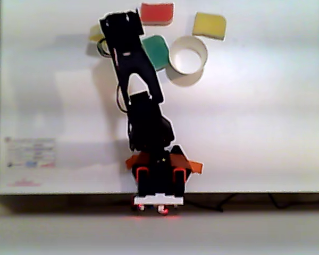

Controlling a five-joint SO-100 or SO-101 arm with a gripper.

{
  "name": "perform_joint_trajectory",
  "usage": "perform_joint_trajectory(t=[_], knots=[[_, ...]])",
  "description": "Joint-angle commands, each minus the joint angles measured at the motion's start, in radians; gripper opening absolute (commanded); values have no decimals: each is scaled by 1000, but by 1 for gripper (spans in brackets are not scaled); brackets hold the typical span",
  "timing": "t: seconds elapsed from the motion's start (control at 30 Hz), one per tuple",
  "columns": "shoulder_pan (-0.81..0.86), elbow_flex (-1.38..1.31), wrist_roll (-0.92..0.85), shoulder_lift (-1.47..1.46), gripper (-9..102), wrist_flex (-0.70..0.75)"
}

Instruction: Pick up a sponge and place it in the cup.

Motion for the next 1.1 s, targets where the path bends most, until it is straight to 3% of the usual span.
perform_joint_trajectory(t=[0.0,0.17,0.37,0.7,1.07], knots=[[-21,-127,43,77,0,107],[23,-284,43,97,0,290],[106,-334,57,156,0,396],[313,-288,5,276,0,469],[603,-64,-221,428,0,431]])
